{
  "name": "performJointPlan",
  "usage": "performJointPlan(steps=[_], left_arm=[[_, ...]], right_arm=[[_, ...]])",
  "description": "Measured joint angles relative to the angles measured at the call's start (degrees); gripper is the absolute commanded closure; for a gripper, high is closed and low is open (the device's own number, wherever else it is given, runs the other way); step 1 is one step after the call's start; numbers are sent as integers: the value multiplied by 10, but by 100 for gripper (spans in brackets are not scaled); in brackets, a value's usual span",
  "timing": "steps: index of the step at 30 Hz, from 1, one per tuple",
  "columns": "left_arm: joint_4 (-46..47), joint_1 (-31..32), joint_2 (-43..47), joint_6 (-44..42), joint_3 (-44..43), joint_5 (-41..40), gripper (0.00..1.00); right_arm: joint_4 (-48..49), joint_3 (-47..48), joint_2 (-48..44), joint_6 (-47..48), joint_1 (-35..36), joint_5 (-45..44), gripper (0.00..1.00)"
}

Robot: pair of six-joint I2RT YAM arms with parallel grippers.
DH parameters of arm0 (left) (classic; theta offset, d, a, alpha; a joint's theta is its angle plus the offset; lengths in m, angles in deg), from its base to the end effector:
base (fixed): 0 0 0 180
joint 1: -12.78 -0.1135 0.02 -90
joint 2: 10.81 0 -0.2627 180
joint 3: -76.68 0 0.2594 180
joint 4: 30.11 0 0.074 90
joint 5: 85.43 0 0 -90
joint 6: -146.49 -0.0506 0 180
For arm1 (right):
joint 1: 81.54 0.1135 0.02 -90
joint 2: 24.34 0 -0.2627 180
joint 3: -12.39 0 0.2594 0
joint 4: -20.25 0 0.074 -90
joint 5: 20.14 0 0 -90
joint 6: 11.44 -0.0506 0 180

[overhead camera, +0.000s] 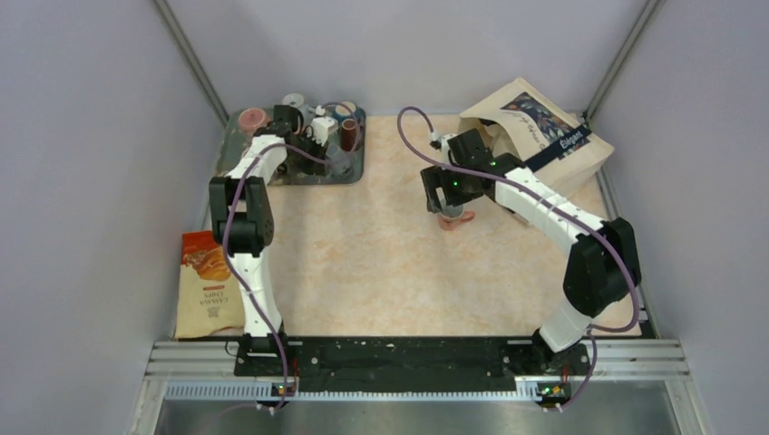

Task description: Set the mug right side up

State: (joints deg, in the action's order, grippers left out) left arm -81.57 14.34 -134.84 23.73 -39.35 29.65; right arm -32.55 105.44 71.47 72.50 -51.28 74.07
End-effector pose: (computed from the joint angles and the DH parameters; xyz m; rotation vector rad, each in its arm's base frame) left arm 0.4840 -0.0346 0.1919 0.8808 2.3390 -0.3513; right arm 0.3230 0.1927 0.2597 -0.5678 2.5088 0.3383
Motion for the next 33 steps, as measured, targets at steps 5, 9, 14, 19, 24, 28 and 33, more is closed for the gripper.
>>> performJointPlan(steps=[5, 9, 14, 19, 24, 28, 33], left_arm=[[17, -1, 17, 131, 21, 8, 100], [21, -2, 44, 243, 39, 42, 100], [35, -2, 92, 348, 66, 113, 100], [54, -1, 140, 423, 96, 186, 100], [65, 9, 188, 467, 127, 233, 100], [69, 35, 221, 476, 136, 249, 100], [77, 70, 252, 478, 144, 266, 100]], right_arm=[[85, -41, -59, -48, 0, 29, 1], [216, -96, -92, -123, 0, 76, 1], [376, -139, -82, -232, 0, 118, 2], [538, -144, -33, -358, 0, 137, 8], [623, -142, 13, -446, 1, 146, 13], [637, -128, 38, -481, 3, 146, 17], [656, -120, 44, -506, 4, 144, 30]])
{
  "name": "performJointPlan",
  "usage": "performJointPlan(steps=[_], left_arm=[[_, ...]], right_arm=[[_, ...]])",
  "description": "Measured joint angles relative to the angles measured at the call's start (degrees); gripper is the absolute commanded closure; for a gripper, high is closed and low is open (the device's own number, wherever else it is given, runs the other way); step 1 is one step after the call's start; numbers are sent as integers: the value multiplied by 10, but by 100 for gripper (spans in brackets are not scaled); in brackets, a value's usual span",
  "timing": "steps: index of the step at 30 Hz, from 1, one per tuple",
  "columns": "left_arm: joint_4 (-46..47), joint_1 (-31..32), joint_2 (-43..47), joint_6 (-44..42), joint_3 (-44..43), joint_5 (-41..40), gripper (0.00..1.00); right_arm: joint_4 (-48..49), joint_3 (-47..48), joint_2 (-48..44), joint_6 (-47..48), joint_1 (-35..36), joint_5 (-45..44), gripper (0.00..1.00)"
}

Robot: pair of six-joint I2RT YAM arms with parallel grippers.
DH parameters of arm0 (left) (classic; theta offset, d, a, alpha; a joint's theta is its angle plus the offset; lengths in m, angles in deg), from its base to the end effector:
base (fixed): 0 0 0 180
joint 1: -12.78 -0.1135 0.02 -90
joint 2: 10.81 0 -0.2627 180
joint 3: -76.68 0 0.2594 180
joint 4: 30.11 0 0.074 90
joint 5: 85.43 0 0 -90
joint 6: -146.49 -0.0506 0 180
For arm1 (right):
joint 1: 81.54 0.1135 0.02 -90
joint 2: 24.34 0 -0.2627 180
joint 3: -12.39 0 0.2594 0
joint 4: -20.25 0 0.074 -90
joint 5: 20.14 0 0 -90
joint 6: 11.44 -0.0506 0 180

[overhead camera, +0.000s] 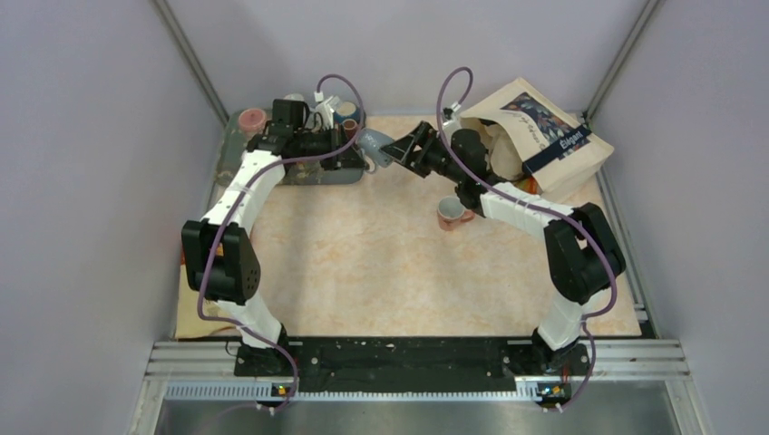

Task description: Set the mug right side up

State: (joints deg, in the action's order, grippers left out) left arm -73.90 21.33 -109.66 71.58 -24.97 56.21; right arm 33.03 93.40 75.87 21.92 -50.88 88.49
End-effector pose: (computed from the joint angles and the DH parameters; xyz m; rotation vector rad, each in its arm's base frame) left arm 0.3887 -0.0986 0.3166 0.3575 2.2154 -1.2425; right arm 0.3640 0.2346 0.2731 0.1530 1.8815 1.3740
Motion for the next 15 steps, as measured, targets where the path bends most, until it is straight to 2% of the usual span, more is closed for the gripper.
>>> performJointPlan(steps=[2, 5, 9, 10, 11, 12, 13, 14, 15], left_arm=[[4, 12, 5, 1, 5, -2, 100], [4, 21, 5, 1, 12, 1, 100], [9, 26, 5, 1, 16, -1, 100], [10, 26, 5, 2, 16, -1, 100], [13, 26, 5, 3, 17, -1, 100], [18, 27, 5, 3, 17, -1, 100], [19, 27, 5, 4, 17, -1, 100], [20, 28, 5, 10, 17, 2, 98], [21, 28, 4, 17, 17, 7, 82]], right_arm=[[17, 0, 0, -6, 0, 3, 39], [48, -1, 0, -16, 1, 2, 47], [67, -9, -5, -25, 1, 1, 64], [71, -10, -6, -26, 1, 3, 71], [84, -12, -7, -31, 1, 8, 83], [97, -13, -7, -38, 1, 13, 100], [115, -13, -7, -47, 2, 23, 100], [127, -13, -7, -44, 3, 32, 100], [144, -13, -7, -49, 4, 45, 100]])
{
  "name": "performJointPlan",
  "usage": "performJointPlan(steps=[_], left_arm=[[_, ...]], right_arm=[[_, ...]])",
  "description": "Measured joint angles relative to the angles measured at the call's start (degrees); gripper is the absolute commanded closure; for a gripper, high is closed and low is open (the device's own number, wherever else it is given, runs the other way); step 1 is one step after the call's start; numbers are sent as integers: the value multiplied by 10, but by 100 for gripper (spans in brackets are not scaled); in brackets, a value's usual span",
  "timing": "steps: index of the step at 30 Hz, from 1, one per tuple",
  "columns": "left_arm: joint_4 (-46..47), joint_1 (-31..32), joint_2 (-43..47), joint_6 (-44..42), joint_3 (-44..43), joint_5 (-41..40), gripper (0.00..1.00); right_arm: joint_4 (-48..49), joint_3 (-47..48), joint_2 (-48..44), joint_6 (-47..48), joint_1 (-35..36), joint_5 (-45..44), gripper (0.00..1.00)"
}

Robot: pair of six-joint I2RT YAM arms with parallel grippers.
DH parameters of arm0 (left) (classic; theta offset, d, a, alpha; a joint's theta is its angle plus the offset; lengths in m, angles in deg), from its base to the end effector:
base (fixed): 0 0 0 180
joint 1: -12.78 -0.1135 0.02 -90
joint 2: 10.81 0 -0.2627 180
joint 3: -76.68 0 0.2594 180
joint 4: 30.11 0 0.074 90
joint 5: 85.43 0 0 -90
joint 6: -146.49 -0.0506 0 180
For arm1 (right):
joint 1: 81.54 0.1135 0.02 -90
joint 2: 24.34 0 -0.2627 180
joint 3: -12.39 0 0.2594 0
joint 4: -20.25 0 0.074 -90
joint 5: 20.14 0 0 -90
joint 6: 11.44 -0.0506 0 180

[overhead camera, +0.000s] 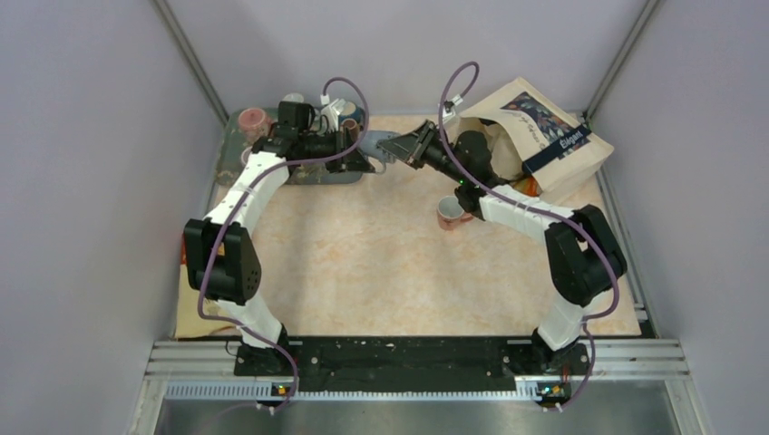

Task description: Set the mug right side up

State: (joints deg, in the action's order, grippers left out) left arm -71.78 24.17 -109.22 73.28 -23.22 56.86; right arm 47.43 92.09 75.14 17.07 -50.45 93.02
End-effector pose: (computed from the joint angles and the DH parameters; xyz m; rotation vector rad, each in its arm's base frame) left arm 0.3822 -0.1178 0.3124 0.3964 2.2159 -1.2930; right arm 0.3553 0.2375 0.3004 0.0603 1.6685 1.5681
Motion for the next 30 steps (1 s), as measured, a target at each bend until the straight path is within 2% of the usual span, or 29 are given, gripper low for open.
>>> performJointPlan(steps=[1, 2, 4, 5, 6, 13, 18, 20, 25, 30], left_arm=[[-1, 0, 0, 2, 0, 3, 56], [-5, -2, 0, 0, 0, 7, 38], [-16, -4, 0, -25, -1, 13, 14], [-32, -7, 0, -38, -1, 14, 5], [-41, -9, 0, -56, -2, 15, 2], [-158, -88, 0, -193, -23, -34, 1], [-202, -166, 0, -276, -61, -118, 1], [-204, -191, -4, -297, -75, -172, 3], [-195, -222, -30, -304, -92, -317, 13], [-171, -221, -58, -262, -89, -401, 14]], right_arm=[[9, 0, -2, 7, 3, 3, 100], [5, 0, -4, 16, 3, 3, 100], [-30, 2, -12, 48, 6, -10, 100], [-60, 2, -18, 71, 6, -23, 100], [-92, 3, -24, 97, 6, -37, 100], [-341, 73, -35, 294, 10, -118, 100], [-541, 230, 28, 429, 42, -170, 100], [-590, 272, 59, 458, 66, -182, 100], [-741, 328, 148, 513, 119, -242, 100], [-823, 342, 205, 535, 140, -272, 100]])
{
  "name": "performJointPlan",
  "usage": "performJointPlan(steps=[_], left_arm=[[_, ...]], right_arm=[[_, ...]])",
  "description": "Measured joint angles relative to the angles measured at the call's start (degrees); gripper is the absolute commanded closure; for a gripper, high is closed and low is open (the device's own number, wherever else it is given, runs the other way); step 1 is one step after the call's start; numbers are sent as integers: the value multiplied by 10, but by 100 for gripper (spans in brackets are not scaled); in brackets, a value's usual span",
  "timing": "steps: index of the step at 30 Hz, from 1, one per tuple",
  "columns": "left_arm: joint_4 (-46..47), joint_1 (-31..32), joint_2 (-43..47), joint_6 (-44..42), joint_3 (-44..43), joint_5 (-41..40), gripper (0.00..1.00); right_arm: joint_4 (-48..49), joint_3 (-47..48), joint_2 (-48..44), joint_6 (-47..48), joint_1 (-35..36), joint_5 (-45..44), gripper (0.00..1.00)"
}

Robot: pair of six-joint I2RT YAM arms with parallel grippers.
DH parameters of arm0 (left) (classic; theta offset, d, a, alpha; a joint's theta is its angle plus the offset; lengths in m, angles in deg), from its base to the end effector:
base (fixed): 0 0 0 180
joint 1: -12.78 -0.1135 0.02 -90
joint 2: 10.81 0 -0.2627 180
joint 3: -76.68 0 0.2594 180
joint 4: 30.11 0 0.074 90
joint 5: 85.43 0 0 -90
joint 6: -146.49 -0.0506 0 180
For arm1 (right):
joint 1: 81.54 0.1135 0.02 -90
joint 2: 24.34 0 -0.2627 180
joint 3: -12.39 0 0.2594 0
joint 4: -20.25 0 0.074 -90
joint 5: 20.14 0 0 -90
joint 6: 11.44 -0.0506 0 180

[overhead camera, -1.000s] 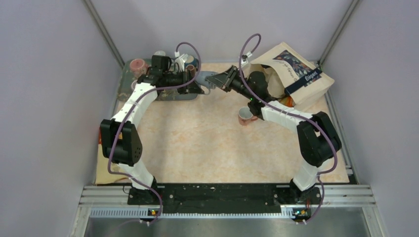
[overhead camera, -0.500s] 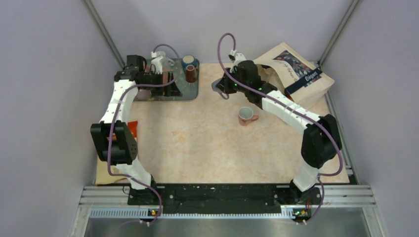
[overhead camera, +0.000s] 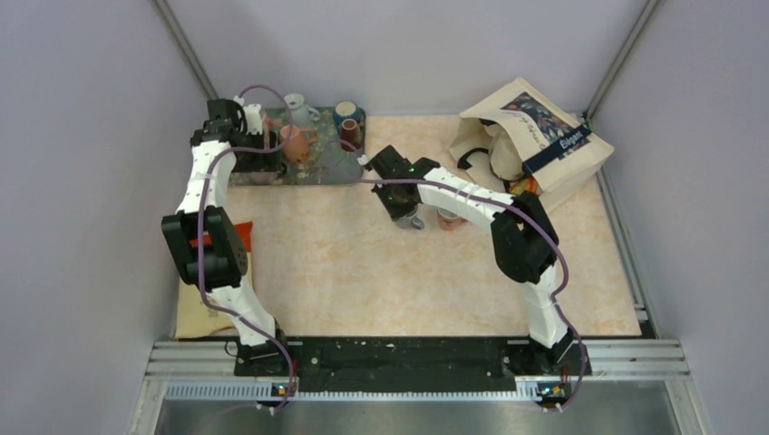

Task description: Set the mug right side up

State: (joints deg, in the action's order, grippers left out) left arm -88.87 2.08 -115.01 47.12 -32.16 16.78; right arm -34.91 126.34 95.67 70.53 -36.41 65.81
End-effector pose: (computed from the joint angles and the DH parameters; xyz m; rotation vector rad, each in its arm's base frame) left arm 0.4101 0.0666 0.2891 0.0573 2.4882 -0.1216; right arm 0.3336 0.3301 0.2045 -0.8212 2.5227 0.2207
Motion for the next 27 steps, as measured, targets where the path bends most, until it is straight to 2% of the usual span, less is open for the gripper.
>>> performJointPlan(steps=[4, 7, 11, 15, 21, 27], left_arm=[[25, 0, -9, 13, 0, -28, 14], [43, 0, -14, -17, 0, -21, 15], [61, 0, -28, -120, -2, 10, 15], [64, 0, -44, -273, -7, 52, 19], [55, 2, -83, -468, -32, 95, 15], [15, 7, -159, -574, -130, 100, 16]], right_arm=[[-23, 5, 4, 6, 0, -9, 100], [-27, 7, 5, 9, -2, -9, 98], [-28, 8, 5, 16, -2, -7, 68], [-48, 8, 5, 22, -2, -5, 49], [-50, 8, -2, 24, -3, 11, 33], [-50, 8, -54, 24, -7, 25, 29]])
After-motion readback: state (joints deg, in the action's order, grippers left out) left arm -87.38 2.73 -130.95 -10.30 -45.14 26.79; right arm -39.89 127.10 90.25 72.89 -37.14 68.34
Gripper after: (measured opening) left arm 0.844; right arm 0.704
